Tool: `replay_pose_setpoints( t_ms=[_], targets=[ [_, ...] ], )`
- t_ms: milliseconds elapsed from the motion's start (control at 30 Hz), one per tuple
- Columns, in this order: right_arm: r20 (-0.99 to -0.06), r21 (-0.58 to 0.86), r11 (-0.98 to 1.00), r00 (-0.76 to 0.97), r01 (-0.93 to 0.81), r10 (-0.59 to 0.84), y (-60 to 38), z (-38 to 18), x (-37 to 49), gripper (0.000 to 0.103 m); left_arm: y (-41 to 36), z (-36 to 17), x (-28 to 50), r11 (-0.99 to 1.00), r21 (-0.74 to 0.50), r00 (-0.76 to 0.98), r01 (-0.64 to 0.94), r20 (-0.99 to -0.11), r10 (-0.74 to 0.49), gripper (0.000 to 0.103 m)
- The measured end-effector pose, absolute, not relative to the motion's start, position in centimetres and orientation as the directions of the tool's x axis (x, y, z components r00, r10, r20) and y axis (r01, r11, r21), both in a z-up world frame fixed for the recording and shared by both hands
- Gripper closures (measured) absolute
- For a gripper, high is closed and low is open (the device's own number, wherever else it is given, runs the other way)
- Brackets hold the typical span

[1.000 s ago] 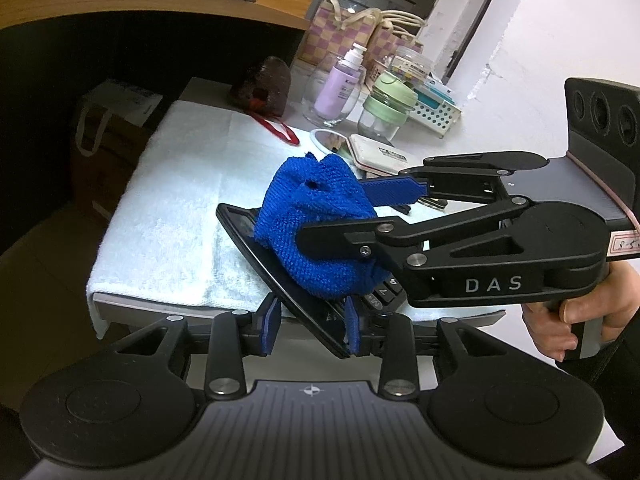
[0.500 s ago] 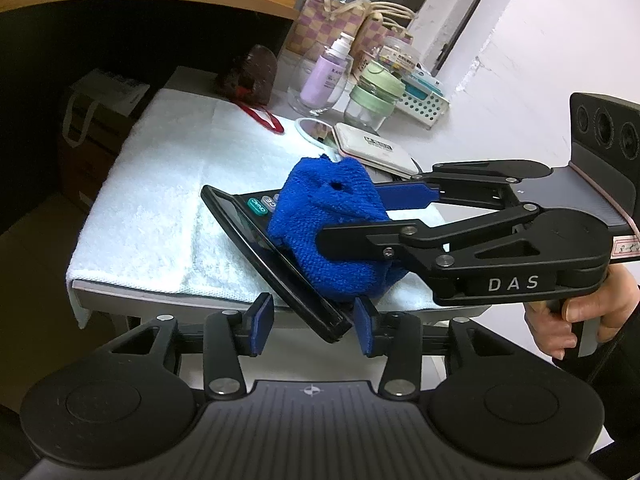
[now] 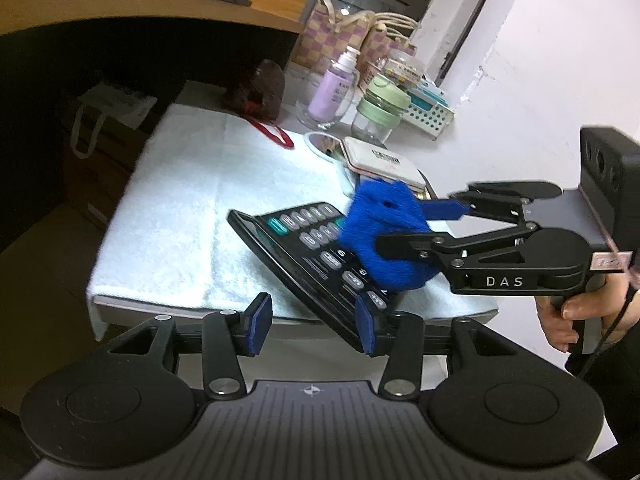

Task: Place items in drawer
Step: 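Lift the calculator upright with the left tool while the right tool withdraws the cloth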

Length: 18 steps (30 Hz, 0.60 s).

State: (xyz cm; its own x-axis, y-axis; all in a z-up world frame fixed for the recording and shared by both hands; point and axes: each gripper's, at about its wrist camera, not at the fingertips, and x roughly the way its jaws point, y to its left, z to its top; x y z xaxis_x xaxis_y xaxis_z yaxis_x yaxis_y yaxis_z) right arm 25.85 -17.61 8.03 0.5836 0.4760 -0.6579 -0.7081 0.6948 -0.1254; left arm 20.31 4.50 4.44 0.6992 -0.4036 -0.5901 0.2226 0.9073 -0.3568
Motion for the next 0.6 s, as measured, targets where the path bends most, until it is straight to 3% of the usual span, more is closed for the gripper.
replay_pose_setpoints(
  t_ms=[400, 600],
  targets=[
    [-0.663, -0.113, 0.813, 0.653, -0.571, 0.366, -22.9, 7.2, 27.1, 0.05, 5.5, 4.5, 21.8, 0.882, -0.447, 0.667, 0.15, -0.613, -0.424, 0.055],
    [-0.653, -0.063, 0.841, 0.66, -0.537, 0.373, -24.6, 6.9, 27.1, 0.05, 5.2, 4.1, 23.6, 0.863, -0.493, 0.633, 0.111, -0.635, -0.444, 0.071]
  ],
)
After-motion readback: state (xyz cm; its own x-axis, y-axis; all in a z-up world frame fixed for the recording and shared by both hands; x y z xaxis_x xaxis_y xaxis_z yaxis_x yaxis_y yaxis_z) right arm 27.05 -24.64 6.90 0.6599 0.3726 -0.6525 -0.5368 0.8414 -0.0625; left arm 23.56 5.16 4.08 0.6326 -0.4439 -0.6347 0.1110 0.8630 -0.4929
